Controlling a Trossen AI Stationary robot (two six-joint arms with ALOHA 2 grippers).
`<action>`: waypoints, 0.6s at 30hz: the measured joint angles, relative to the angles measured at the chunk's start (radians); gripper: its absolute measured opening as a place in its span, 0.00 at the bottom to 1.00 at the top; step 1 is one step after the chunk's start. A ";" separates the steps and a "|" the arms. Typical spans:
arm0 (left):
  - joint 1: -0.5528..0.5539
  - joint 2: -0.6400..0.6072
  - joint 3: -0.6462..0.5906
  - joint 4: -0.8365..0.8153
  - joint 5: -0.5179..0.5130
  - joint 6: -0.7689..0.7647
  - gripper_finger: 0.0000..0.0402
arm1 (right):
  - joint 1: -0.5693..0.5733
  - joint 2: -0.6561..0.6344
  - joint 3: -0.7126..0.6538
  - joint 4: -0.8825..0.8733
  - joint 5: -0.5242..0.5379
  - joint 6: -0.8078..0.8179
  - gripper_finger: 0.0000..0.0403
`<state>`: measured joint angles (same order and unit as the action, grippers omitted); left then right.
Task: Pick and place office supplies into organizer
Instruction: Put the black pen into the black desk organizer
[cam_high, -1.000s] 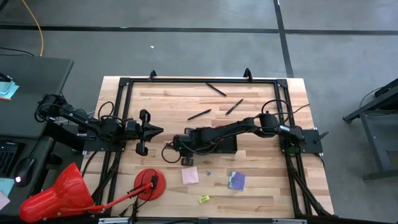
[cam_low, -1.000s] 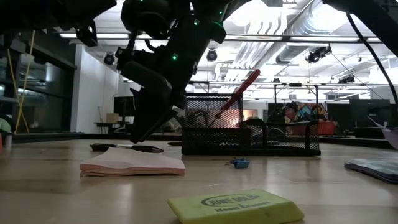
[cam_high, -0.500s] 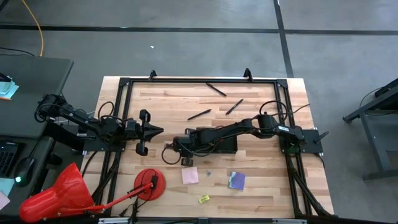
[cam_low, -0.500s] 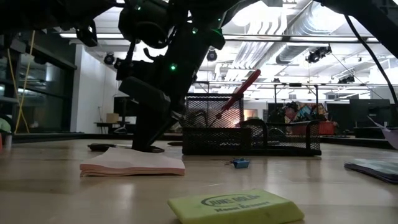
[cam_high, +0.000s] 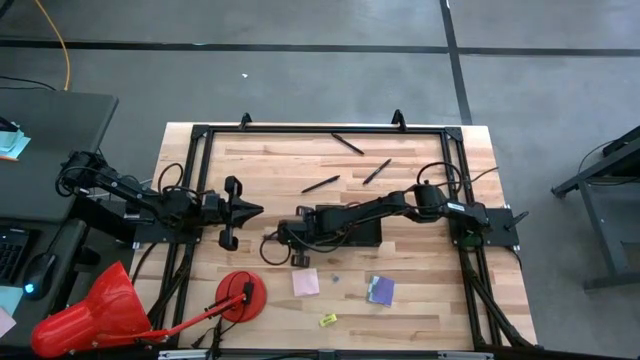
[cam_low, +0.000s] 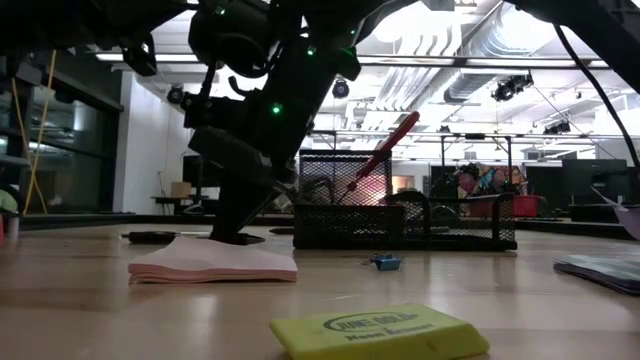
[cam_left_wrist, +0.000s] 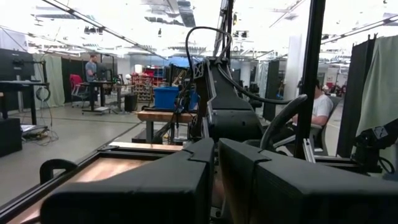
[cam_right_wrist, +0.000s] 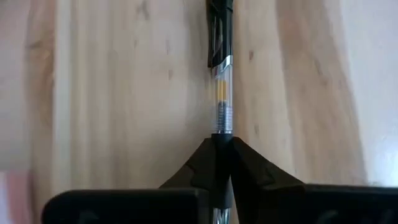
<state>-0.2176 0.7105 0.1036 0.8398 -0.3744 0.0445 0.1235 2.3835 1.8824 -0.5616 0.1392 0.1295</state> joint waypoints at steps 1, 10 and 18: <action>0.000 0.000 0.000 0.000 0.000 0.000 0.04 | -0.001 0.000 0.000 0.000 0.006 -0.007 0.05; 0.000 0.000 0.000 -0.005 0.000 0.000 0.04 | 0.001 0.001 0.000 0.000 0.052 -0.031 0.02; 0.000 0.000 0.000 -0.005 0.000 0.001 0.04 | 0.028 -0.048 0.000 -0.011 0.119 -0.051 0.01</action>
<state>-0.2176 0.7105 0.1036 0.8352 -0.3744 0.0452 0.1518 2.3354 1.8824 -0.5727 0.2581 0.0785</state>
